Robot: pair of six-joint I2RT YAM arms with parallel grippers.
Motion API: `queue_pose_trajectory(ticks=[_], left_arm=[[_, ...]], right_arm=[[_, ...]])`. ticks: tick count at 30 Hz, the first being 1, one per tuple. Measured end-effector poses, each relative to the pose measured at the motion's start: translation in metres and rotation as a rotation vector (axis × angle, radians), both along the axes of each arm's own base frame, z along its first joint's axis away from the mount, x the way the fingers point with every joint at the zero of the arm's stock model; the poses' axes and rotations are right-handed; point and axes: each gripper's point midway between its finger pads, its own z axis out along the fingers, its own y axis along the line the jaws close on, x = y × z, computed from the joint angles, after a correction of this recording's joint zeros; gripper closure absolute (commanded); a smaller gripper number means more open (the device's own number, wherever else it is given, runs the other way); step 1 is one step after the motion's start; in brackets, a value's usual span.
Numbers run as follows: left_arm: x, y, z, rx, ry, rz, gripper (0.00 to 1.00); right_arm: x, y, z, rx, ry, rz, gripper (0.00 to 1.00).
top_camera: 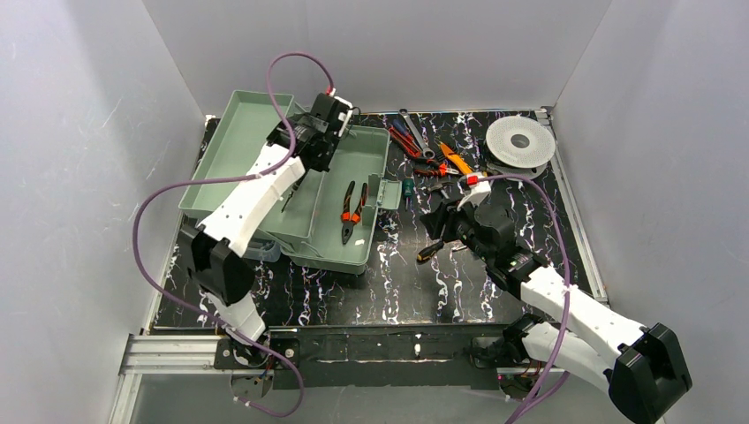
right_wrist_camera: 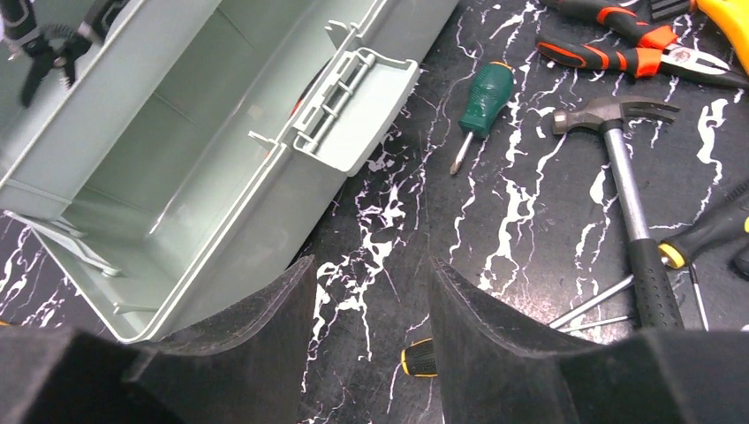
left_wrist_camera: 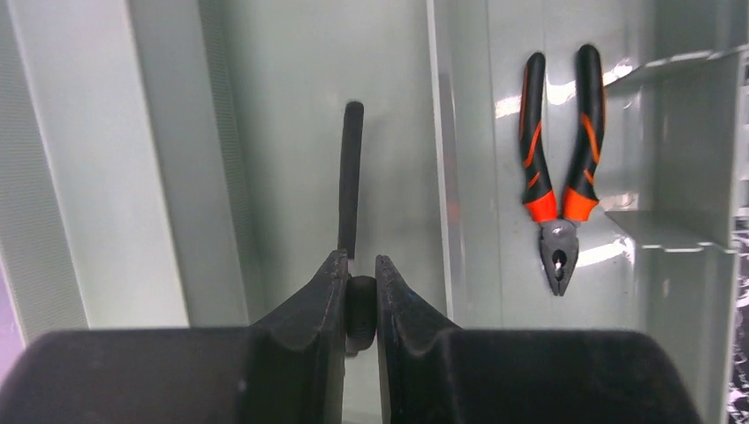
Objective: Pack the tool kit
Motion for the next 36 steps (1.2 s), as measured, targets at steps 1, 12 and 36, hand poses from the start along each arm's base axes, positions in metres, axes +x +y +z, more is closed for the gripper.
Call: queue_pose_trajectory(ticks=[1, 12, 36], left_arm=[[0.002, -0.001, -0.009, 0.021, 0.019, -0.002, 0.66], [-0.009, -0.017, -0.024, -0.075, 0.088, -0.024, 0.02], [-0.108, -0.050, 0.034, -0.553, -0.123, -0.342, 0.02]], right_arm=[[0.001, -0.002, -0.001, -0.005, 0.004, -0.012, 0.44], [0.003, -0.033, -0.018, -0.087, 0.169, -0.191, 0.22], [-0.042, -0.104, -0.084, -0.196, 0.668, -0.733, 0.12]])
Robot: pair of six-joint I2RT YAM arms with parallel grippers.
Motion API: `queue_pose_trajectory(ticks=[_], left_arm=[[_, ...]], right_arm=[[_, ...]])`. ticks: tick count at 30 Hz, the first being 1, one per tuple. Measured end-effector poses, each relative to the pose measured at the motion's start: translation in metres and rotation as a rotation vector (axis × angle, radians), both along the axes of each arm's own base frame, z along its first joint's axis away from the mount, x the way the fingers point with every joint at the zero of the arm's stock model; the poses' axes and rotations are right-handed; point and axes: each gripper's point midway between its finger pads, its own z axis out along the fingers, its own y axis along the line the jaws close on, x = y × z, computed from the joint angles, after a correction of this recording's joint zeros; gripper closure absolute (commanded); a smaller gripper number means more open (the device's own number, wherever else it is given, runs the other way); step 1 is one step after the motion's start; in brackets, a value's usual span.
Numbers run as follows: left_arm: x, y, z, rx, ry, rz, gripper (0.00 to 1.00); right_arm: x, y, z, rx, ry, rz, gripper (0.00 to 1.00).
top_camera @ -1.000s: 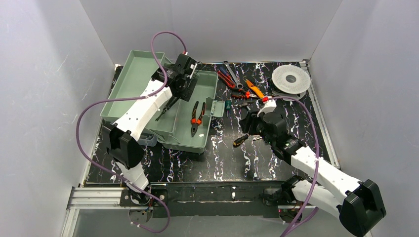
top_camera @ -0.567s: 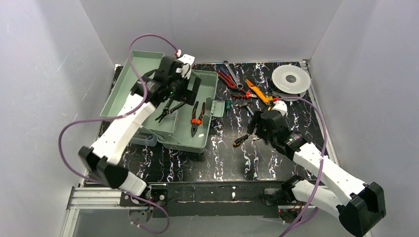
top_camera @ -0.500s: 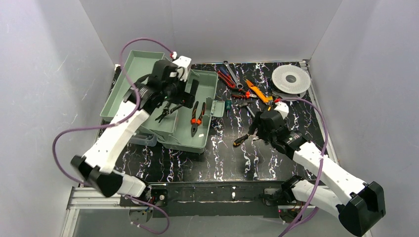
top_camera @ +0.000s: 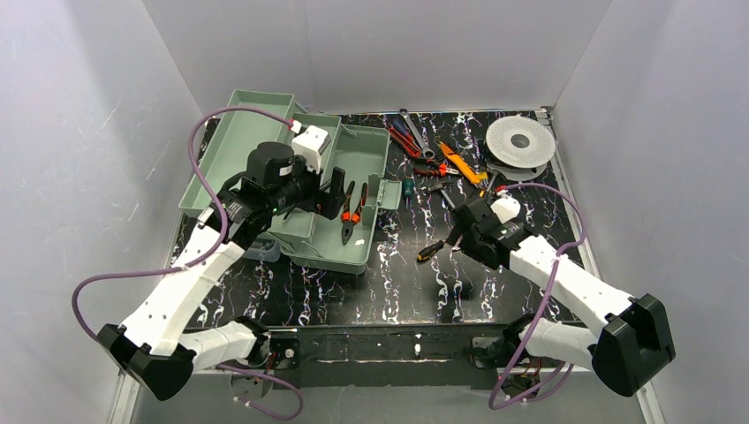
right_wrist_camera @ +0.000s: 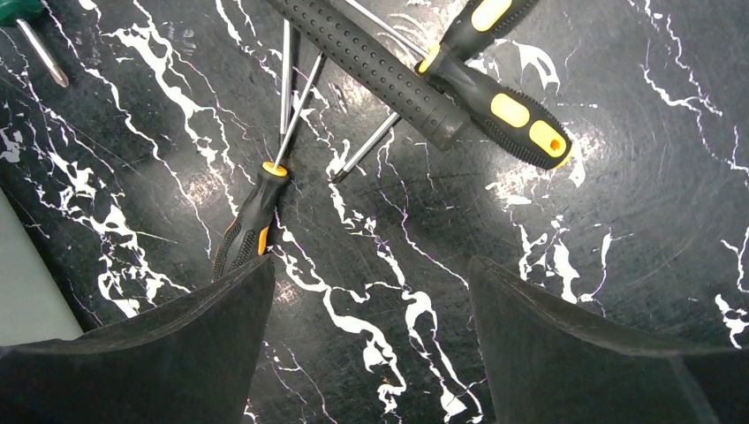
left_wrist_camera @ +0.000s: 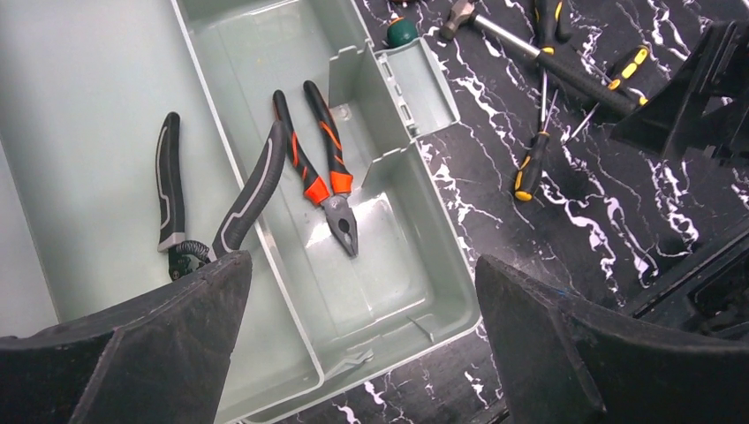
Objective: Pack the tool kit
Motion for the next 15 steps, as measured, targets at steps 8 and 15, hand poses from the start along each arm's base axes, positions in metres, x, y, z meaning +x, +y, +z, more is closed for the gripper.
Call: queue_pose_trajectory(ticks=[8, 15], left_arm=[[-0.004, 0.018, -0.025, 0.048, -0.016, 0.050, 0.02], [0.010, 0.017, -0.043, 0.066, 0.037, 0.114, 0.32]], right_arm=[[0.000, 0.004, -0.003, 0.020, 0.029, -0.043, 0.13], [0.003, 0.007, -0.007, 0.031, 0.047, -0.080, 0.15]])
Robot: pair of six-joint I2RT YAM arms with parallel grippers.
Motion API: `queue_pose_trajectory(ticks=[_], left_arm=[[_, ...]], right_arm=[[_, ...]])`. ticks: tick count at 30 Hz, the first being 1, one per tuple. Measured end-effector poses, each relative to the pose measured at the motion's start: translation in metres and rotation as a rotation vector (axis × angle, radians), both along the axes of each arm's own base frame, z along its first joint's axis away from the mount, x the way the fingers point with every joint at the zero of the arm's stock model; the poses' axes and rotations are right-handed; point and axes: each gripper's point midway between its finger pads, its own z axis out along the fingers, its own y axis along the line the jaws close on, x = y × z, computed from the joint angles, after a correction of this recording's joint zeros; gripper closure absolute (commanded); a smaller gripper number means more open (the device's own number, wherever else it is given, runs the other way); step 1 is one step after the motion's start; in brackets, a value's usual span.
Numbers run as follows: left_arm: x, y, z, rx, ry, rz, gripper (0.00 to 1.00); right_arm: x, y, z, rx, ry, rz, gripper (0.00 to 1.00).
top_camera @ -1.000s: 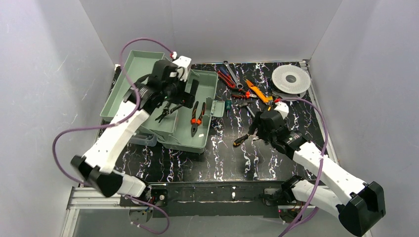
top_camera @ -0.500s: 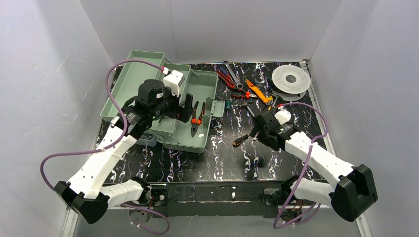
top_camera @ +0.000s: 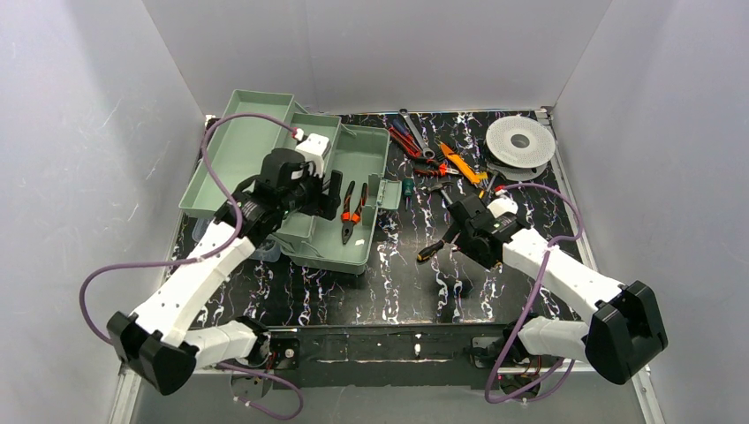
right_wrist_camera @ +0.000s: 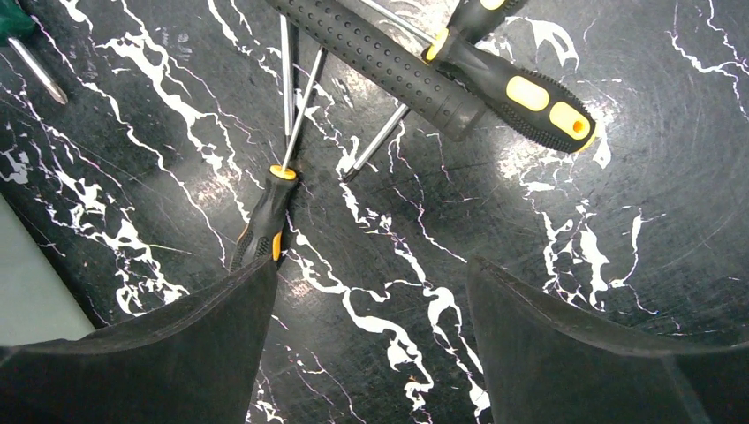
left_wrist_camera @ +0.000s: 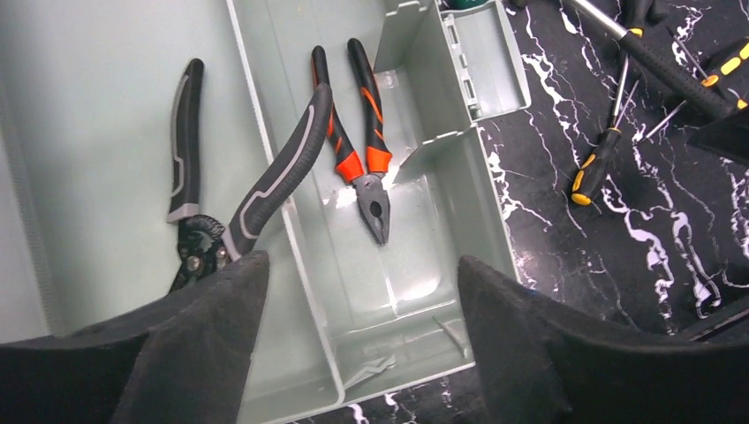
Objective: Pack the tool kit
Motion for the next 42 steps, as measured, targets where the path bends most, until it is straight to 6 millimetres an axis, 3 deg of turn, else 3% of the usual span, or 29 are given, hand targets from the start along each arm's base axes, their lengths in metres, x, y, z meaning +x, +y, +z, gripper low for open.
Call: queue_pose_trajectory(ticks=[4, 9, 14, 18, 22, 25, 28, 32, 42], left_arm=[[0.011, -0.012, -0.010, -0.001, 0.075, -0.012, 0.48], [0.017, -0.032, -0.006, -0.063, 0.141, -0.068, 0.68], [0.024, -0.056, -0.008, -0.126, 0.258, -0.124, 0.69], [0.035, -0.072, -0.031, -0.201, 0.442, -0.137, 0.68], [0.047, -0.058, -0.069, -0.247, 0.618, -0.054, 0.65], [0.058, -0.035, -0.078, -0.303, 0.667, 0.035, 0.65], [0.070, -0.015, -0.072, -0.419, 0.682, 0.098, 0.65], [0.077, -0.007, -0.058, -0.540, 0.659, 0.110, 0.61], [0.077, 0.000, -0.050, -0.528, 0.577, 0.137, 0.57]], right_arm=[[0.003, 0.002, 0.002, 0.008, -0.004, -0.007, 0.15], [0.004, 0.003, 0.002, 0.010, -0.006, -0.009, 0.15], [0.004, 0.003, 0.002, 0.008, -0.008, -0.005, 0.15], [0.005, 0.003, 0.003, 0.004, -0.017, 0.000, 0.15], [0.009, 0.005, 0.008, 0.020, -0.042, 0.001, 0.15], [0.010, 0.006, 0.010, 0.027, -0.053, 0.003, 0.15], [0.011, 0.005, 0.011, 0.025, -0.058, 0.001, 0.15], [0.014, 0.005, 0.012, 0.024, -0.069, -0.002, 0.15], [0.013, 0.007, 0.000, 0.005, -0.025, 0.016, 0.15]])
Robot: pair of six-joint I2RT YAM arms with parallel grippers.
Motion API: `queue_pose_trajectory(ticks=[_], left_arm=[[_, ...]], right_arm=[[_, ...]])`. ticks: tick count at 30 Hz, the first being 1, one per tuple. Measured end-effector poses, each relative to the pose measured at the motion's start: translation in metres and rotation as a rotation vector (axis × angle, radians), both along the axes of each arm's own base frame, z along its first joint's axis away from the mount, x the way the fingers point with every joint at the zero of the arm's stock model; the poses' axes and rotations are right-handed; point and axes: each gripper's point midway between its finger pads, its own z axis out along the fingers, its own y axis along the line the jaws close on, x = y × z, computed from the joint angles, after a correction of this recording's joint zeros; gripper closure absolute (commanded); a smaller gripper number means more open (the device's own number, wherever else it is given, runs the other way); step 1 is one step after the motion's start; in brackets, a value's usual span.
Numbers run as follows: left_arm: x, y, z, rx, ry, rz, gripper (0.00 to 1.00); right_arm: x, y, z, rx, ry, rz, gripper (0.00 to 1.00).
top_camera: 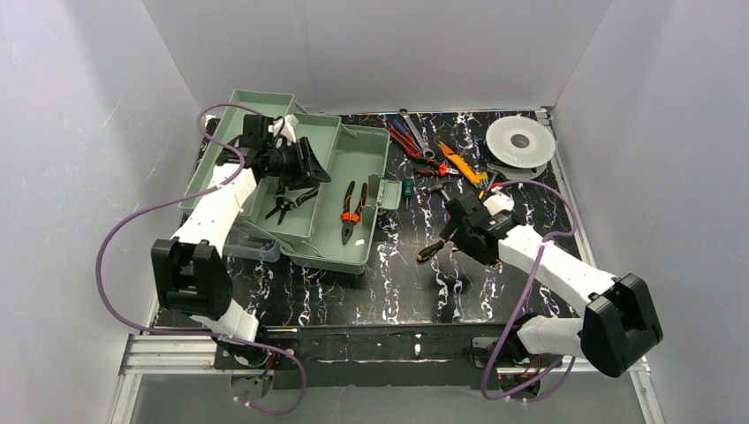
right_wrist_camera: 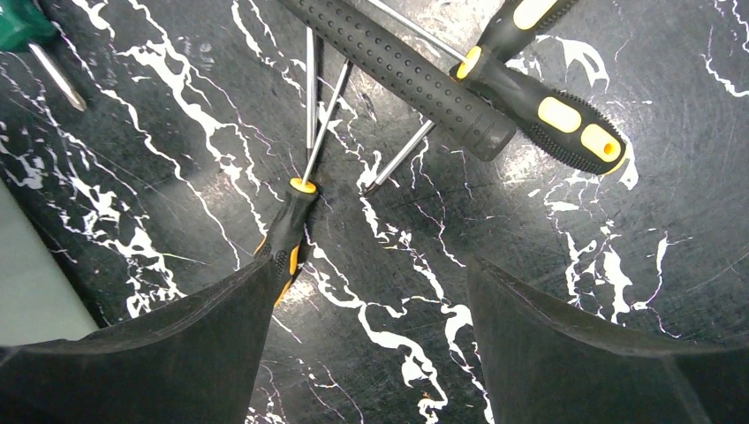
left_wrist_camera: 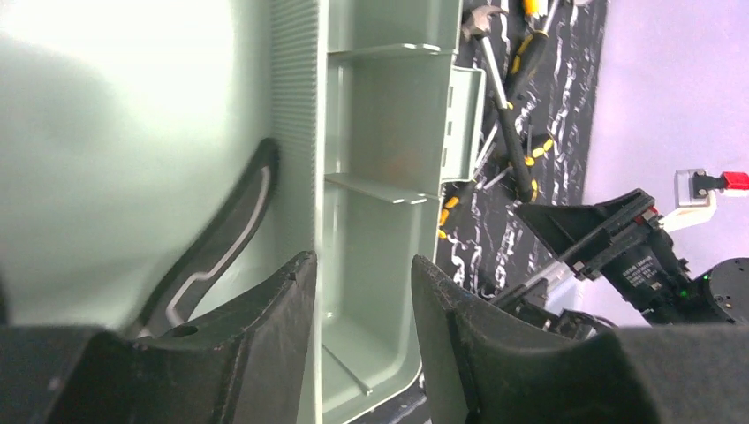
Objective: Pack the tool kit
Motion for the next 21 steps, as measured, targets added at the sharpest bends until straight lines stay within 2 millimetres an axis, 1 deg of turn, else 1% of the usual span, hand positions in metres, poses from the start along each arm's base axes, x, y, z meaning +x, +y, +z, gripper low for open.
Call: queue_pose_trajectory(ticks=[5, 7, 10, 13, 15, 18, 19, 21], left_arm=[[-0.006, 0.020, 0.007, 0.096, -0.073, 0.074, 0.56], [-0.008, 0.023, 0.008, 0.106, -0.092, 0.084, 0.53], [-0.013, 0.020, 0.011, 0.104, -0.113, 0.076, 0.48], [-0.020, 0.008, 0.029, 0.070, -0.170, 0.037, 0.44], [-0.029, 0.000, 0.047, 0.042, -0.227, 0.002, 0.43], [-0.043, -0.006, 0.071, 0.024, -0.325, -0.043, 0.41], [-0.048, -0.007, 0.076, 0.022, -0.356, -0.057, 0.41], [-0.059, -0.006, 0.082, 0.023, -0.399, -0.075, 0.41]], right_arm=[[-0.002, 0.002, -0.009, -0.006, 0.035, 0.007, 0.15], [-0.001, 0.004, -0.008, -0.001, 0.035, 0.009, 0.15], [0.001, 0.007, -0.004, 0.011, 0.027, 0.013, 0.15], [0.003, 0.011, -0.005, 0.022, 0.028, 0.018, 0.16], [0.004, 0.014, -0.007, 0.032, 0.038, 0.022, 0.21], [0.007, 0.019, -0.012, 0.044, 0.061, 0.001, 0.26], [0.007, 0.021, -0.013, 0.050, 0.067, -0.010, 0.28], [0.009, 0.024, -0.015, 0.064, 0.076, -0.033, 0.34]])
